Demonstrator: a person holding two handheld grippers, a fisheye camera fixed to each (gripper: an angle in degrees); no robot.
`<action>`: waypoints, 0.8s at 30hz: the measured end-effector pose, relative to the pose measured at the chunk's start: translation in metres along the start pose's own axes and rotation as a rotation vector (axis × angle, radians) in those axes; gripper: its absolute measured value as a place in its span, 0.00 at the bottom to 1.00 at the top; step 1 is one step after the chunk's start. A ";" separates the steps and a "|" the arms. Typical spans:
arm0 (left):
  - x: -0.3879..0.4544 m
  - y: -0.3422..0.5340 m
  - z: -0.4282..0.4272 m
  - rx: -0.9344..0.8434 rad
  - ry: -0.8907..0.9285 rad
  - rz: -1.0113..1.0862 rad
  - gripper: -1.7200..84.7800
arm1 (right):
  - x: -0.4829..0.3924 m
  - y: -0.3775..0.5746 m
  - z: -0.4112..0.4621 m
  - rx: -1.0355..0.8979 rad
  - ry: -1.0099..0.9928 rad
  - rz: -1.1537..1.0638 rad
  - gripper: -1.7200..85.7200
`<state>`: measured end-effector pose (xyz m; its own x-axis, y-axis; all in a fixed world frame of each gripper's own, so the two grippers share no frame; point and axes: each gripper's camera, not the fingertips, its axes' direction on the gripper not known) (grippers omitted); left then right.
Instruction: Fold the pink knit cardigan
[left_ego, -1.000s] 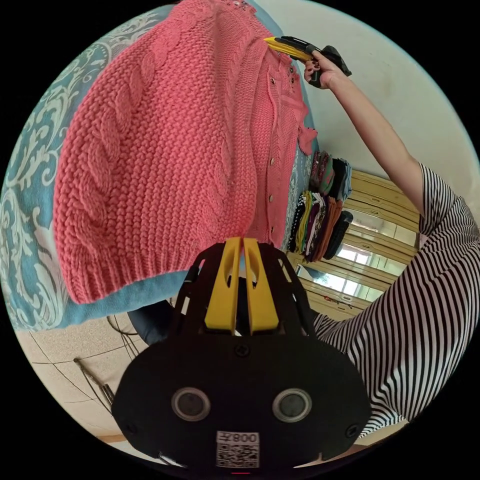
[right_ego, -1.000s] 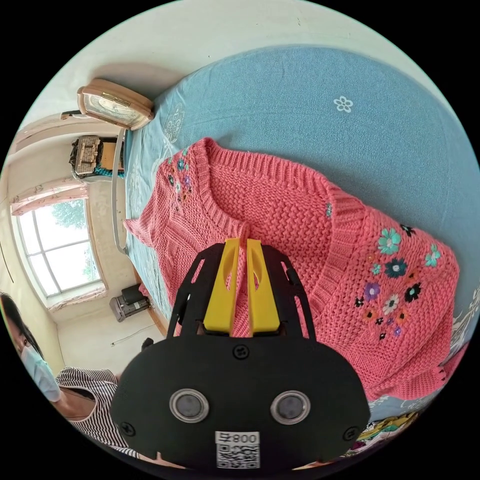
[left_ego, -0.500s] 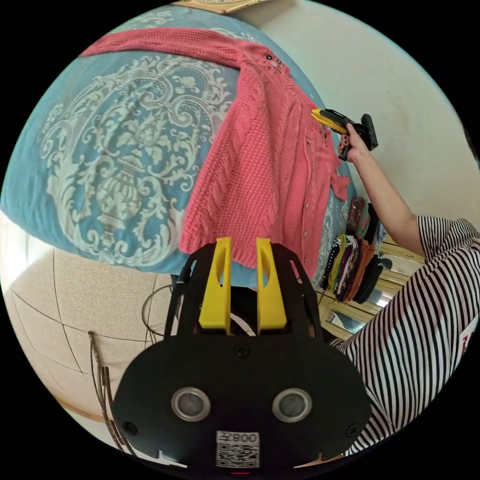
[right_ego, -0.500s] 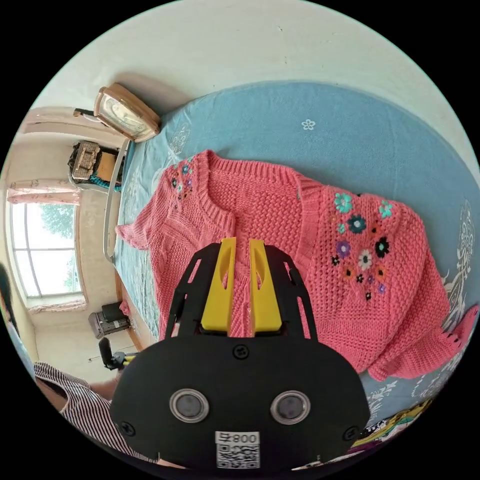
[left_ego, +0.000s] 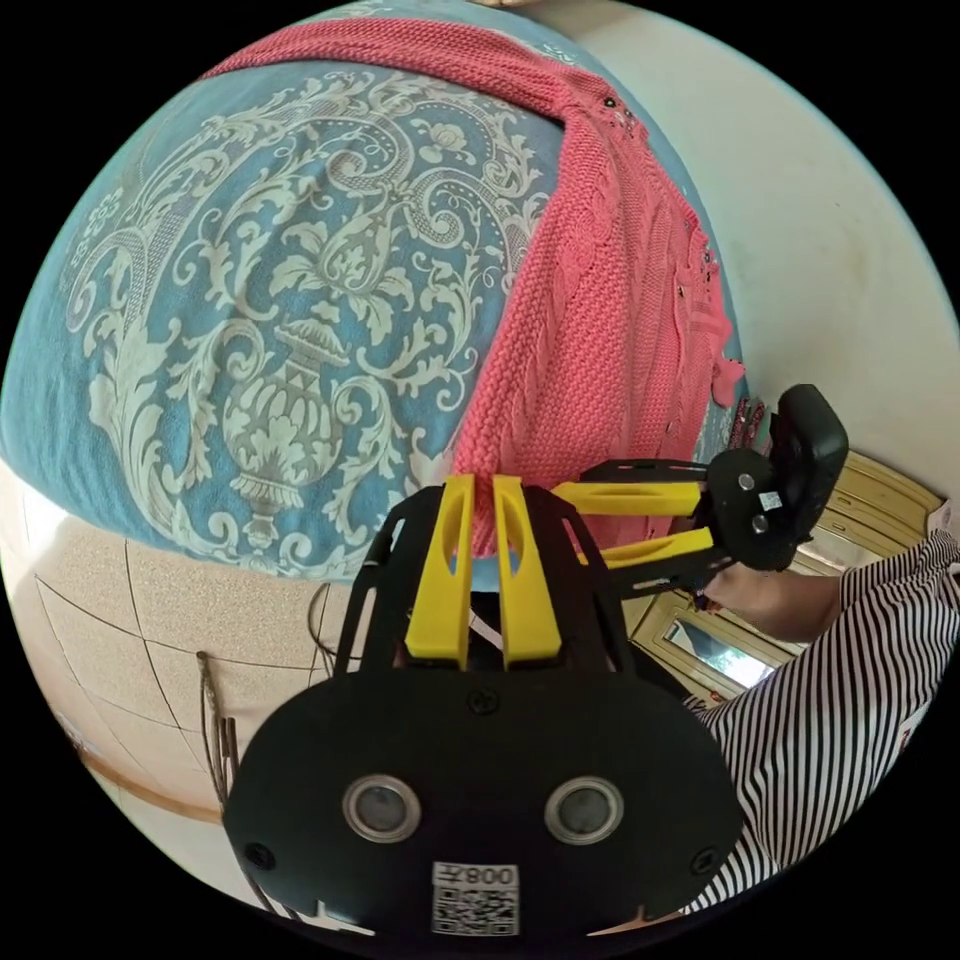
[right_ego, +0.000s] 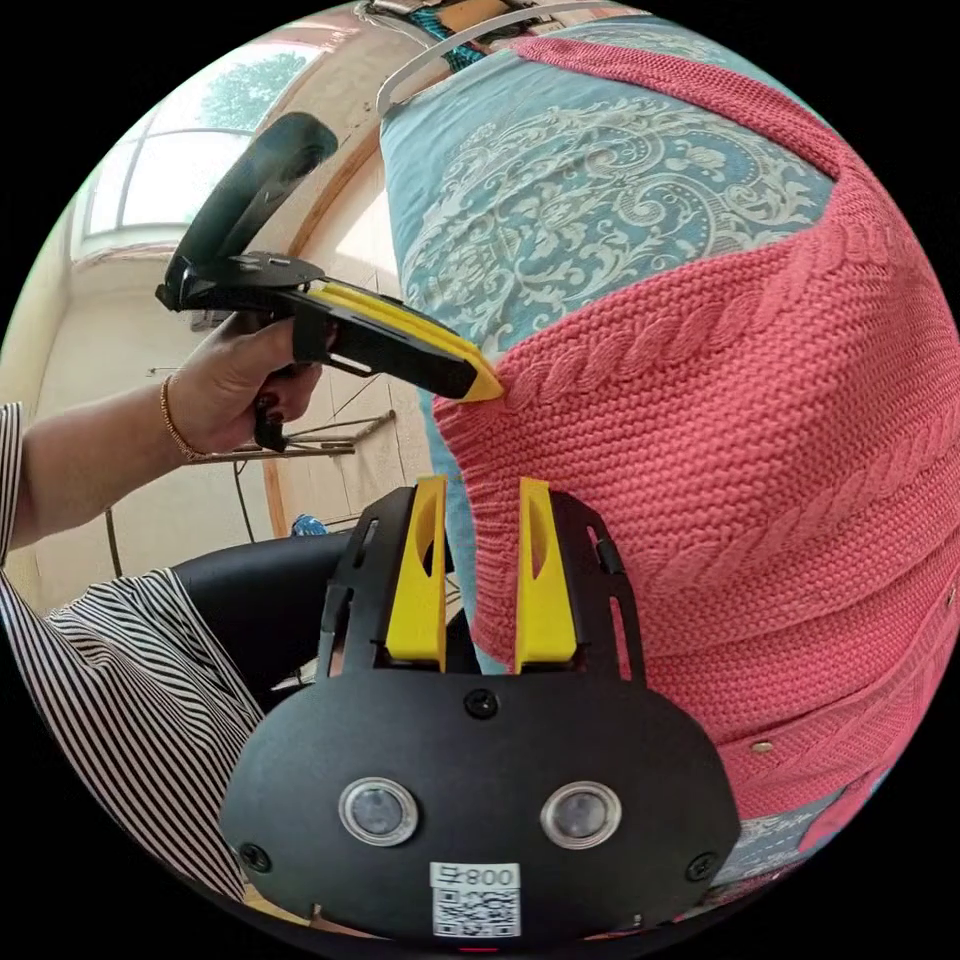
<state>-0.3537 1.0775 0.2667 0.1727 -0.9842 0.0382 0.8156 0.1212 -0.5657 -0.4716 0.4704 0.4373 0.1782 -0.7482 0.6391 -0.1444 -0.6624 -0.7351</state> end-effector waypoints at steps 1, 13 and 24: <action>0.002 0.002 -0.003 0.011 0.015 0.013 0.06 | -0.013 0.001 0.003 -0.010 0.007 -0.009 0.15; -0.006 -0.006 0.001 -0.017 -0.006 0.036 0.05 | -0.087 0.023 0.012 0.031 0.291 -0.040 0.10; 0.005 0.036 -0.068 0.080 0.105 -0.004 0.05 | -0.098 0.076 -0.062 0.191 0.130 -0.075 0.05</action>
<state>-0.3612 1.0679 0.1905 0.1134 -0.9924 -0.0486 0.8583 0.1225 -0.4984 -0.5607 0.4910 0.3331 0.0527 -0.7043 0.7079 0.0535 -0.7059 -0.7063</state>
